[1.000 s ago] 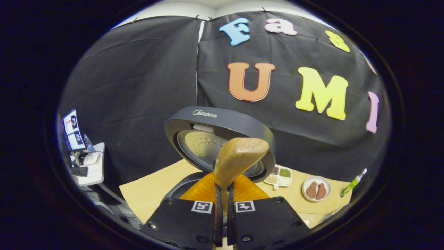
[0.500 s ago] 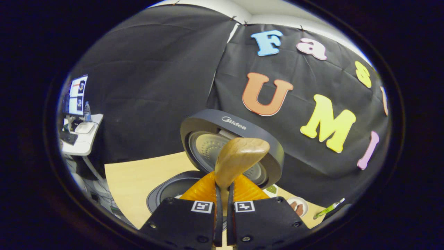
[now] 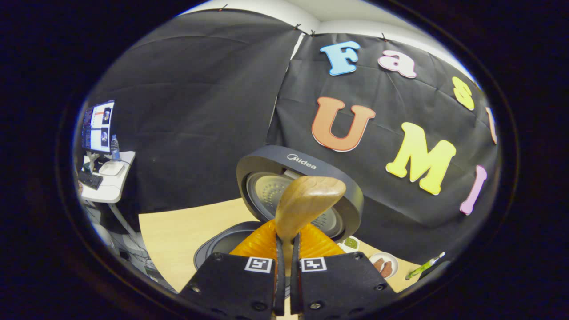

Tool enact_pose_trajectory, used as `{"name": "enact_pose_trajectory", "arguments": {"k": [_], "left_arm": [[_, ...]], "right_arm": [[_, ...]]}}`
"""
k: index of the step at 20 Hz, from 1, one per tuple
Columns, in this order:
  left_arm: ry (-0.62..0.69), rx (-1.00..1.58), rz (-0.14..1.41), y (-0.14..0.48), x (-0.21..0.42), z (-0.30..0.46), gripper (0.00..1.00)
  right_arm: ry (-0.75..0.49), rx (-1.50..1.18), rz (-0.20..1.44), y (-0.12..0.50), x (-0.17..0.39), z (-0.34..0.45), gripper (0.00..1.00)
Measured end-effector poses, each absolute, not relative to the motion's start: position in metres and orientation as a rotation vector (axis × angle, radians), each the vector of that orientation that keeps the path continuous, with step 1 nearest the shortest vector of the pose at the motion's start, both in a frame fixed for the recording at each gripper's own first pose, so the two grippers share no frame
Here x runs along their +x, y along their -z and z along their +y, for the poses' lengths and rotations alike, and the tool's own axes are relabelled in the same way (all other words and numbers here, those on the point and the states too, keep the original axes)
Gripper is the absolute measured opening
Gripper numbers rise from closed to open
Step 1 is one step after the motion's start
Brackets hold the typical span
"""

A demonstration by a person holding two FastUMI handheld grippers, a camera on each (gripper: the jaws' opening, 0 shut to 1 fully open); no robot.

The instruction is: Close the left gripper, press the button to open the rice cooker; take a wooden spoon from the chopstick holder with the right hand, scoop a spoonful of rice and pour it into the rice cooker, then put the wooden spoon back into the chopstick holder.

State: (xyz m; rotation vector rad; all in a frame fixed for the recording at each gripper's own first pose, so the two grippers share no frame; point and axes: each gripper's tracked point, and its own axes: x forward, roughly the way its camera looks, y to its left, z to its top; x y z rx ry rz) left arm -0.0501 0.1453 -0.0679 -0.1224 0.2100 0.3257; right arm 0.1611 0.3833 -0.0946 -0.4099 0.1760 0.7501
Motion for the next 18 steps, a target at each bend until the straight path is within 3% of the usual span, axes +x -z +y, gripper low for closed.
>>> {"name": "enact_pose_trajectory", "arguments": {"k": [10, 18], "left_arm": [[-0.26, -0.082, 0.204, 0.052, -0.035, 0.112, 0.95], [-0.145, -0.061, 0.188, 0.038, 0.0, 0.054, 0.95]], "right_arm": [[-0.729, 0.007, 0.305, 0.056, 0.146, 0.314, 0.1], [-0.547, 0.191, 0.281, 0.028, 0.178, 0.162, 0.1]]}}
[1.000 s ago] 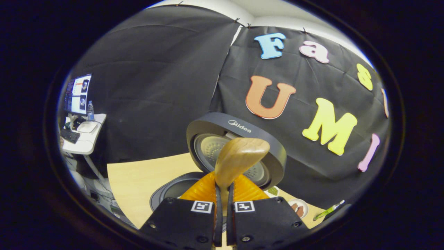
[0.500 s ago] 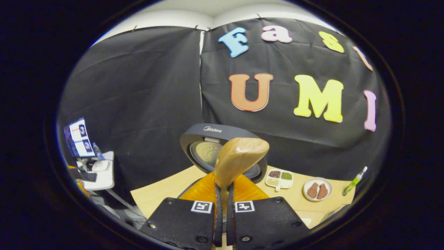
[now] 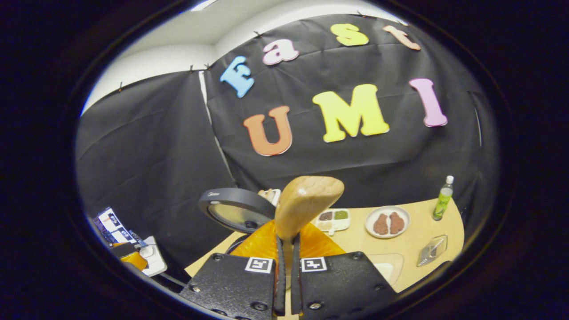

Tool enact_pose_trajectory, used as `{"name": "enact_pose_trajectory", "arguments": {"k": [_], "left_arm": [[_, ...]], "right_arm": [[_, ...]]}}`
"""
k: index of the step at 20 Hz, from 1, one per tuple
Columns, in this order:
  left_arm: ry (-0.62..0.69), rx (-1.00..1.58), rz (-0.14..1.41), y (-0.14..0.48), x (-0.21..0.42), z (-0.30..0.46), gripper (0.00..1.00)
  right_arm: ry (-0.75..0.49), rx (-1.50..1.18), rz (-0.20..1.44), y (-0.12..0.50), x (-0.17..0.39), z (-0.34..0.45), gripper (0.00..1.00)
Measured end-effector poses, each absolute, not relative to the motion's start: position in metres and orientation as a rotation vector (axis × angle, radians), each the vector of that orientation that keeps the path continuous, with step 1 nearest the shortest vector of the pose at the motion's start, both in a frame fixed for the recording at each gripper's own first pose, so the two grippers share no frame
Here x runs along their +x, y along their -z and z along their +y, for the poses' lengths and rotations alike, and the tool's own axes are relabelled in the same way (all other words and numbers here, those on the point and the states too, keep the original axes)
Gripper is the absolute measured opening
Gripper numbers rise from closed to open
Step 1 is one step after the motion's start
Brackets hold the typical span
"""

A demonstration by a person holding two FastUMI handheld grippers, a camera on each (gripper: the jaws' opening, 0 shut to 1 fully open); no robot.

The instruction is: Close the left gripper, press the button to open the rice cooker; take a wooden spoon from the chopstick holder with the right hand, scoop a spoonful of rice and pour it into the rice cooker, then put the wooden spoon back into the chopstick holder.

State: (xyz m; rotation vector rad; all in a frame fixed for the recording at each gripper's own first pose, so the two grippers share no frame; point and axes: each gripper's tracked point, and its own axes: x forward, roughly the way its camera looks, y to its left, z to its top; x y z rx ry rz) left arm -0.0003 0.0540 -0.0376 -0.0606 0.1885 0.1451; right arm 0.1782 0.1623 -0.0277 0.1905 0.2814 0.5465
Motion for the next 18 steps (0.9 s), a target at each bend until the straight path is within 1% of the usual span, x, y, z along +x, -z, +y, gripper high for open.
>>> {"name": "enact_pose_trajectory", "arguments": {"k": [1, 2, 3, 9, 14, 18], "left_arm": [[-0.133, -0.057, 0.191, 0.037, 0.006, 0.046, 0.95], [-0.124, -0.053, 0.191, 0.036, 0.011, 0.039, 0.95], [-0.115, -0.051, 0.19, 0.034, 0.015, 0.033, 0.95], [-0.095, -0.048, 0.183, 0.029, 0.038, 0.005, 0.95], [-0.131, -0.039, 0.194, 0.033, 0.042, 0.0, 0.95], [-0.148, -0.031, 0.205, 0.038, 0.044, -0.009, 0.95]], "right_arm": [[-0.517, 0.208, 0.278, 0.027, 0.182, 0.142, 0.1], [-0.488, 0.229, 0.28, 0.028, 0.187, 0.122, 0.12], [-0.458, 0.25, 0.286, 0.03, 0.191, 0.101, 0.1], [-0.256, 0.284, 0.301, 0.048, 0.228, -0.029, 0.1], [-0.134, 0.285, 0.325, 0.075, 0.265, -0.103, 0.1], [-0.057, 0.262, 0.376, 0.111, 0.292, -0.147, 0.1]]}}
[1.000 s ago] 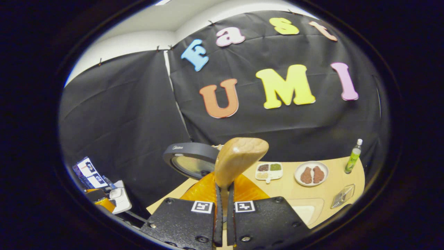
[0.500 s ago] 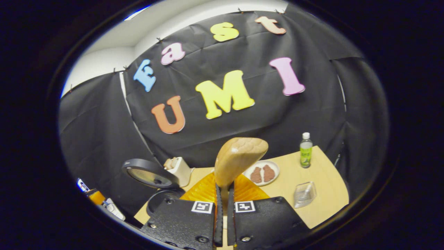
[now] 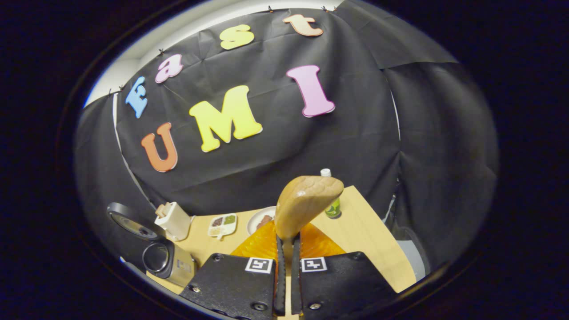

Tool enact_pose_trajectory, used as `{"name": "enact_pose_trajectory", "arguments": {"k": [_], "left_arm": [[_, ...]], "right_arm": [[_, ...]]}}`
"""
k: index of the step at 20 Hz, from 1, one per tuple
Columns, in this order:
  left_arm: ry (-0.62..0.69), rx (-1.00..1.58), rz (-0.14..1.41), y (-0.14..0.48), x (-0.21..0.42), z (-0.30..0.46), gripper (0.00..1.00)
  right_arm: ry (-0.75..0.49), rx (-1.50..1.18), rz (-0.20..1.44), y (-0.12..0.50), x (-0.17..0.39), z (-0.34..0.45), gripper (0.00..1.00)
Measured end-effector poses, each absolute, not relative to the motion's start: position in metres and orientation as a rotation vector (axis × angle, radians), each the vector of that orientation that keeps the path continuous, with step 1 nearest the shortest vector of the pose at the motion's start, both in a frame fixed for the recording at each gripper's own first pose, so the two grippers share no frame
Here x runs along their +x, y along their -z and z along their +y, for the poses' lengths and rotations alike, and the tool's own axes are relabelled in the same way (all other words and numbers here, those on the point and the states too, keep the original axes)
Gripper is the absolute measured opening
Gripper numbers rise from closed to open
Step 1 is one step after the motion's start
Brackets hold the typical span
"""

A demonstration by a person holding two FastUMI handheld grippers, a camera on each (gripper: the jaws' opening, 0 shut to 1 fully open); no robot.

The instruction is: Close the left gripper, press the button to open the rice cooker; take a wooden spoon from the chopstick holder with the right hand, scoop a spoonful of rice and pour it into the rice cooker, then put the wooden spoon back into the chopstick holder.

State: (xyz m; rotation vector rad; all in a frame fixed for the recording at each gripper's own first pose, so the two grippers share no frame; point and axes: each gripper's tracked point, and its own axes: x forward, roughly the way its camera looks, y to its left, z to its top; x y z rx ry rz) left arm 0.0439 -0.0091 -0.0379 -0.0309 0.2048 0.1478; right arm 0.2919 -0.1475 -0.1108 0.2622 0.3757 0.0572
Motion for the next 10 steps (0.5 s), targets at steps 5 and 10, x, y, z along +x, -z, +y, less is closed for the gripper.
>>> {"name": "enact_pose_trajectory", "arguments": {"k": [5, 10], "left_arm": [[-0.161, -0.013, 0.223, 0.043, 0.044, -0.016, 0.95], [-0.188, 0.003, 0.239, 0.046, 0.041, -0.013, 0.94]], "right_arm": [[-0.008, 0.271, 0.453, 0.162, 0.328, -0.169, 0.1], [0.017, 0.252, 0.523, 0.215, 0.352, -0.174, 0.1]]}}
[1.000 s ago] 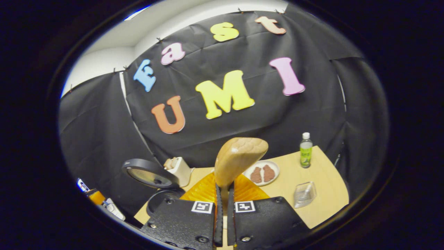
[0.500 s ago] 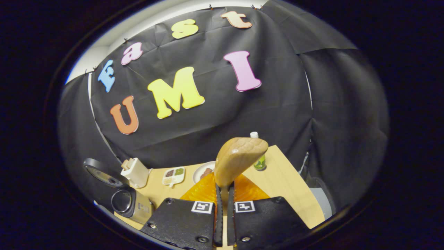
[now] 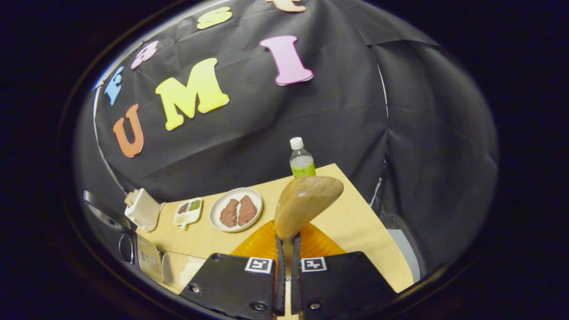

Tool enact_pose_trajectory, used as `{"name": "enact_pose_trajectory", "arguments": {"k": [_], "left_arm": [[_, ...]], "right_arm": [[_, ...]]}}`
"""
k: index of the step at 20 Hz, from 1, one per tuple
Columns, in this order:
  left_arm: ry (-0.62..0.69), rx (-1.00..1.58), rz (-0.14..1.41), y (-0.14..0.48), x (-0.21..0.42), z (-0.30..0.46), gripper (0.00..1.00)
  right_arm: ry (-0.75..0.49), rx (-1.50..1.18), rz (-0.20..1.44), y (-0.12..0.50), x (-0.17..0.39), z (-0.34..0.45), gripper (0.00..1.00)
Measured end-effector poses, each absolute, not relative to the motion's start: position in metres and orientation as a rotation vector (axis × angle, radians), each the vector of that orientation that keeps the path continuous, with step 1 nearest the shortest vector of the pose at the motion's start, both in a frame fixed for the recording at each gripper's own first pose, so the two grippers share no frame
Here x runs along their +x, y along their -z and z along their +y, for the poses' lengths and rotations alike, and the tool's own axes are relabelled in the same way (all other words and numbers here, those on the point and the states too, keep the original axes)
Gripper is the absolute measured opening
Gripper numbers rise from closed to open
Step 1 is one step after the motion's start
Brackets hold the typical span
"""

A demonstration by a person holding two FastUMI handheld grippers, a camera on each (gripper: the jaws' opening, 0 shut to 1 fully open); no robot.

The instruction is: Close the left gripper, press the button to open the rice cooker; take a wooden spoon from the chopstick holder with the right hand, scoop a spoonful of rice and pour it into the rice cooker, then put the wooden spoon back into the chopstick holder.

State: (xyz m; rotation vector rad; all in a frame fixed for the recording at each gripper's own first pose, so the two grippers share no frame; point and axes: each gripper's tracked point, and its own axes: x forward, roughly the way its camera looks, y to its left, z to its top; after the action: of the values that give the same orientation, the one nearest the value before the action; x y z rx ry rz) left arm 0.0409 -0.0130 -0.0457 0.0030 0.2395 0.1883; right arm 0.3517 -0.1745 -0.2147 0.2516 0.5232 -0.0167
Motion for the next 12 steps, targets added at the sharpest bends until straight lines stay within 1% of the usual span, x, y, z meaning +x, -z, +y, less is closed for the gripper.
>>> {"name": "enact_pose_trajectory", "arguments": {"k": [6, 9, 10, 12], "left_arm": [[-0.207, 0.0, 0.254, 0.049, 0.04, -0.009, 0.94], [-0.218, 0.001, 0.263, 0.05, 0.04, -0.005, 0.94], [-0.221, -0.001, 0.261, 0.049, 0.04, -0.005, 0.94], [-0.225, -0.006, 0.257, 0.049, 0.039, -0.004, 0.94]], "right_arm": [[0.019, 0.248, 0.603, 0.262, 0.363, -0.172, 0.12], [0.028, 0.261, 0.625, 0.275, 0.365, -0.173, 0.14], [0.023, 0.27, 0.62, 0.272, 0.364, -0.171, 0.15], [0.001, 0.268, 0.596, 0.264, 0.365, -0.168, 0.21]]}}
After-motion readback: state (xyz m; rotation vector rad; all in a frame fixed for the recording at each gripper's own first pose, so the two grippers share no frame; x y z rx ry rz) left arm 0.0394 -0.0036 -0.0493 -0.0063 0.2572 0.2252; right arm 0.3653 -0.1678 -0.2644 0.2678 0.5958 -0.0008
